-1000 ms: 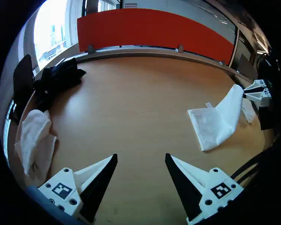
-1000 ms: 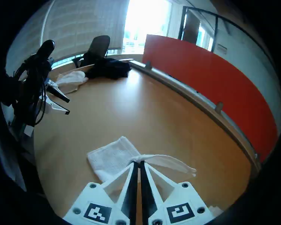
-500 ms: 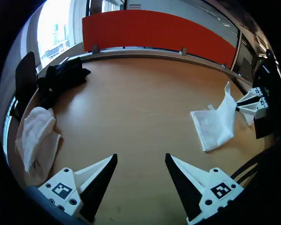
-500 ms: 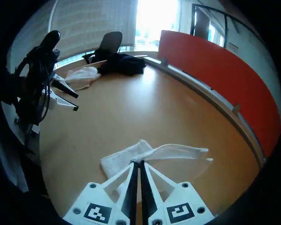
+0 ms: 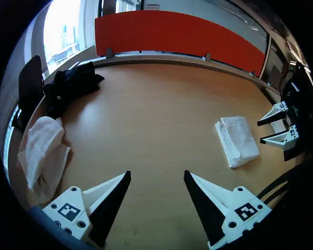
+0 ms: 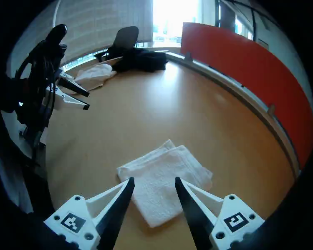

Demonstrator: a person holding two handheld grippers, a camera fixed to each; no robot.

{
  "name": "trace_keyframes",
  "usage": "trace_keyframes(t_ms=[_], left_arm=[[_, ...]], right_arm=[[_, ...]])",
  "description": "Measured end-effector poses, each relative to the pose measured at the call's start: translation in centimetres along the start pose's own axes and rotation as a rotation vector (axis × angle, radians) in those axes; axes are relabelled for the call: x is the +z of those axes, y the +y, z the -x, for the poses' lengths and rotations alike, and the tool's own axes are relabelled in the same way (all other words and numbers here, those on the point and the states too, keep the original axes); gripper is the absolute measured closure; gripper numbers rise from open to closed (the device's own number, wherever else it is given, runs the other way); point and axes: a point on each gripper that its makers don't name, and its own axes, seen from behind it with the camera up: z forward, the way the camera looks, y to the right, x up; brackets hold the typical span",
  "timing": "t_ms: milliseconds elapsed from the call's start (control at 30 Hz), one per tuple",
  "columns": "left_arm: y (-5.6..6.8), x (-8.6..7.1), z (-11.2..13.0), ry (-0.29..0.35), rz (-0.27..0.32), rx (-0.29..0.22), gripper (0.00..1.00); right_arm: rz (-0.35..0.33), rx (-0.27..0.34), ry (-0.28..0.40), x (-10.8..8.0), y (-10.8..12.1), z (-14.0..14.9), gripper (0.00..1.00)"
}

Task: Fold towel

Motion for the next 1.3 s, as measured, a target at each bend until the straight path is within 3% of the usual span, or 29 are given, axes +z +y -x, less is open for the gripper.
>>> trace_keyframes(t_ms=[533, 1300], left_arm=[[0.6, 0.2, -0.5, 0.007, 0.006, 0.007, 0.06], [0.8, 0.0, -0.7, 0.012, 0.007, 0.012, 0.06]], right_arm=[[0.028, 0.034, -0.027, 0.0, 0.7, 2.2, 0.24], [0.052, 0.080, -0.130, -0.1, 0.4, 9.2, 0.24]])
